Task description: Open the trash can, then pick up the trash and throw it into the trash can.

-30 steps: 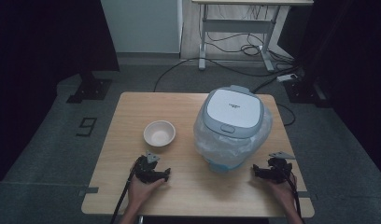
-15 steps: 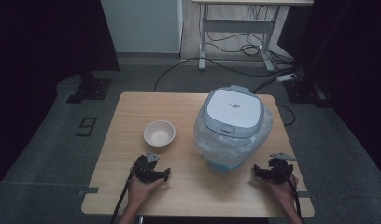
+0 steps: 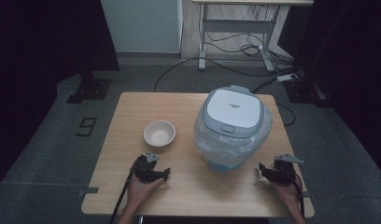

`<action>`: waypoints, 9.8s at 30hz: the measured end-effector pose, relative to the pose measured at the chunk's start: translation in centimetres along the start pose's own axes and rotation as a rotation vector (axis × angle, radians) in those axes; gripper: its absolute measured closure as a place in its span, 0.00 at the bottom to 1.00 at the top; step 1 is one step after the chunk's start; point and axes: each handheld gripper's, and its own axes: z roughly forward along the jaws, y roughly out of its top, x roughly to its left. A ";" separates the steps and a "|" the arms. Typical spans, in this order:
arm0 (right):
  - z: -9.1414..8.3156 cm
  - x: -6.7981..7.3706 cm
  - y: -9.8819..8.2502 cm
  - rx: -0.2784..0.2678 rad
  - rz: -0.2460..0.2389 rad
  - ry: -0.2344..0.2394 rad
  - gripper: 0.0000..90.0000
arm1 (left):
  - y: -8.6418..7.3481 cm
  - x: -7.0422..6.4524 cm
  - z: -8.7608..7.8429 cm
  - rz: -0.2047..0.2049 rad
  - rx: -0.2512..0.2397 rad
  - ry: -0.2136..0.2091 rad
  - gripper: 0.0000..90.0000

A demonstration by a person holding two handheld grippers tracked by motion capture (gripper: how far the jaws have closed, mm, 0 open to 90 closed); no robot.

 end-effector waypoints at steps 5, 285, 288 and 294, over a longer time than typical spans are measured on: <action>-1.2 -0.3 0.1 -0.028 -0.020 0.041 0.66 | 0.0 0.0 0.0 0.002 -0.001 -0.002 0.11; -3.1 -0.9 -0.6 -0.081 0.043 0.189 0.36 | 3.2 6.0 -3.8 -0.167 -0.210 -0.001 0.20; -3.1 -0.8 -0.6 -0.084 0.032 0.193 0.36 | 3.5 6.6 -3.2 -0.173 -0.205 -0.005 0.20; -3.1 -0.7 -0.6 -0.089 0.021 0.195 0.36 | 4.4 7.8 -2.3 -0.182 -0.194 0.014 0.20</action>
